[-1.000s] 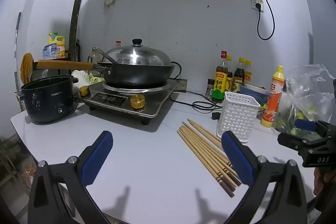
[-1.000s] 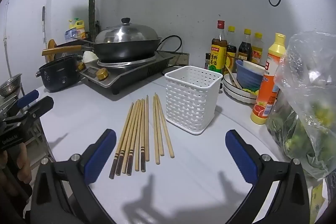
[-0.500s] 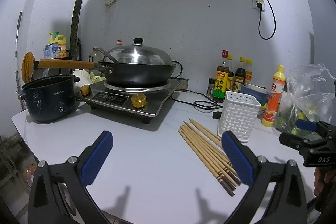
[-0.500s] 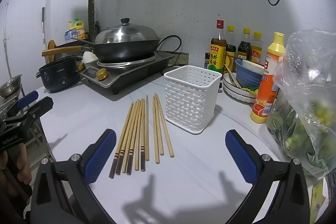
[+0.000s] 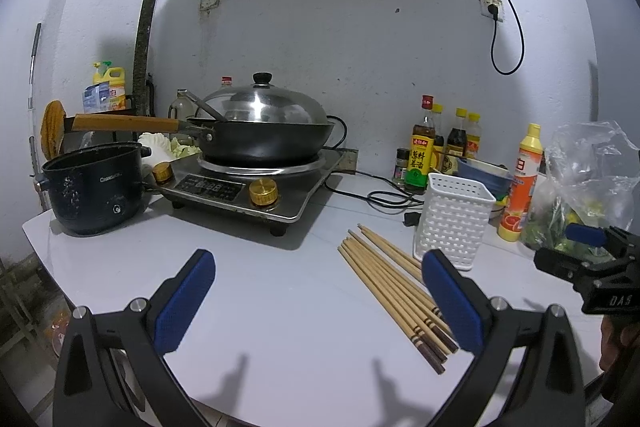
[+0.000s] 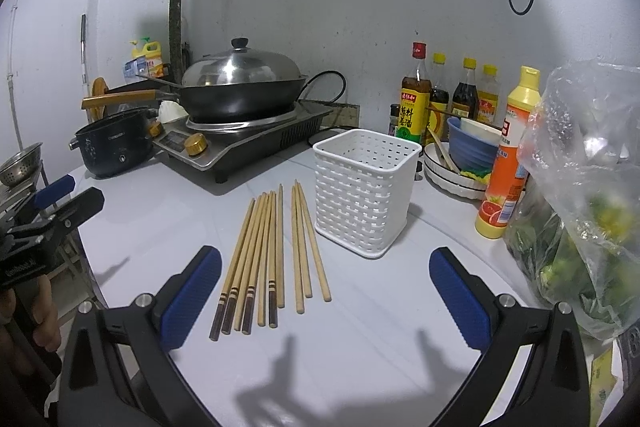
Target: Organize utensils
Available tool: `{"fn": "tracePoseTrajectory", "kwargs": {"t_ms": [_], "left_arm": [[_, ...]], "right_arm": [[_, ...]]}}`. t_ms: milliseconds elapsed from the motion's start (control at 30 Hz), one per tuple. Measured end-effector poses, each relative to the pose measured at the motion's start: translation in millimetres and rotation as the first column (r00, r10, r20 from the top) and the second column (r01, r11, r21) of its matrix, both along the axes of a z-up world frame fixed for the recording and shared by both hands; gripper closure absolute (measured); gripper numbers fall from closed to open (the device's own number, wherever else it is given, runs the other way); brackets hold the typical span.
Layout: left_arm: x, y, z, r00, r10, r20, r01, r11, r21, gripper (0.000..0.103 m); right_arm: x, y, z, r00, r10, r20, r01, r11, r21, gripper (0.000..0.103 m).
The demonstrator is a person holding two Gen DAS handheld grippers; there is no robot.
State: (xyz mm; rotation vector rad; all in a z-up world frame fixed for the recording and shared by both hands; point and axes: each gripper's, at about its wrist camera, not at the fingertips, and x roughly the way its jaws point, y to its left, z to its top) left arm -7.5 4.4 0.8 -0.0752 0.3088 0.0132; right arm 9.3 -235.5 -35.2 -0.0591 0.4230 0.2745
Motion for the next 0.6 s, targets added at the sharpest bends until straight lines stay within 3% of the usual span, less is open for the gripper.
{"fn": "tracePoseTrajectory", "kwargs": {"t_ms": [600], "left_arm": [[-0.8,-2.1,2.0,1.0,0.013,-0.005,-0.013,1.0,0.005,0.0]], "right_arm": [[-6.2,-7.9,5.2,1.0,-0.006,0.013,0.006,1.0,0.006,0.0]]}}
